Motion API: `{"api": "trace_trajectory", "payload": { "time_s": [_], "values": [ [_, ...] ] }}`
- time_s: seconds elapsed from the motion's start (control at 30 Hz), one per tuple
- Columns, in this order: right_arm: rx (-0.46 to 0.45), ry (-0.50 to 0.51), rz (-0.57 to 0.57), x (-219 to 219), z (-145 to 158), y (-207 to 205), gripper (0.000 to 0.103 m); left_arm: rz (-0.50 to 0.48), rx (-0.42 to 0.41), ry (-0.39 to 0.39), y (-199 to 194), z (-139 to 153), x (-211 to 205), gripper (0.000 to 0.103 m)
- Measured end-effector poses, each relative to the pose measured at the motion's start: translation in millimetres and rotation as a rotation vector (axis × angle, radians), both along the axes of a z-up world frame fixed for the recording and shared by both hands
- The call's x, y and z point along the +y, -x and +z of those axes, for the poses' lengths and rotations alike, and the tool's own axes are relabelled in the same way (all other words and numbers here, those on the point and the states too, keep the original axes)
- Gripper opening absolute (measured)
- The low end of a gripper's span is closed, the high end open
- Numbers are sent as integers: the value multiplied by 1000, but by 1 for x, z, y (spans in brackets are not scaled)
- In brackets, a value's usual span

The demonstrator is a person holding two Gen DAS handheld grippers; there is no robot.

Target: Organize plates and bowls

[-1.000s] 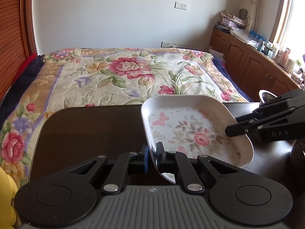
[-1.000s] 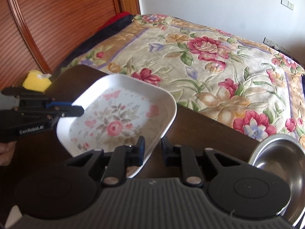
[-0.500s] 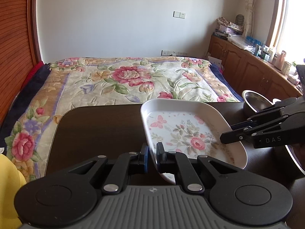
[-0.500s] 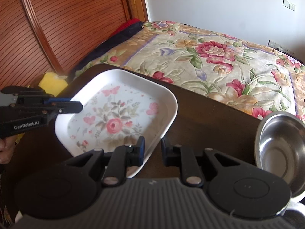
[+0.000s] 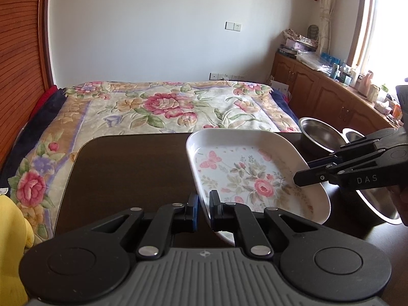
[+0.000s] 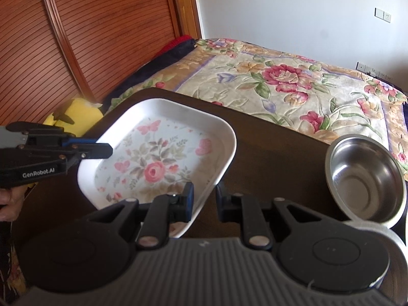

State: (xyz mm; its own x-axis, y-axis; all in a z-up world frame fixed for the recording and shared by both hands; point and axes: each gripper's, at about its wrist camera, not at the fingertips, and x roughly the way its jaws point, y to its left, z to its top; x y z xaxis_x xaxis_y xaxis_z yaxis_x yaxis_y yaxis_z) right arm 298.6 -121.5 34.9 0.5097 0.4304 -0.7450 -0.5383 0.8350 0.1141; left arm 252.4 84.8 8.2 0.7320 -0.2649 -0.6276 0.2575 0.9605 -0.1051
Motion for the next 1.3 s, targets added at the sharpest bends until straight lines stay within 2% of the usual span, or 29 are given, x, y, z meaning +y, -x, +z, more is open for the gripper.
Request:
{"api": "trace_trajectory", "payload": {
  "time_s": [0.63, 1.3],
  "values": [
    [-41, -4, 25, -22, 11, 55, 21, -31, -37, -9, 70, 7, -15, 9],
    [-45, -3, 33, -29, 7, 107, 21, -51, -16, 16, 126, -5, -20, 10]
  ]
}}
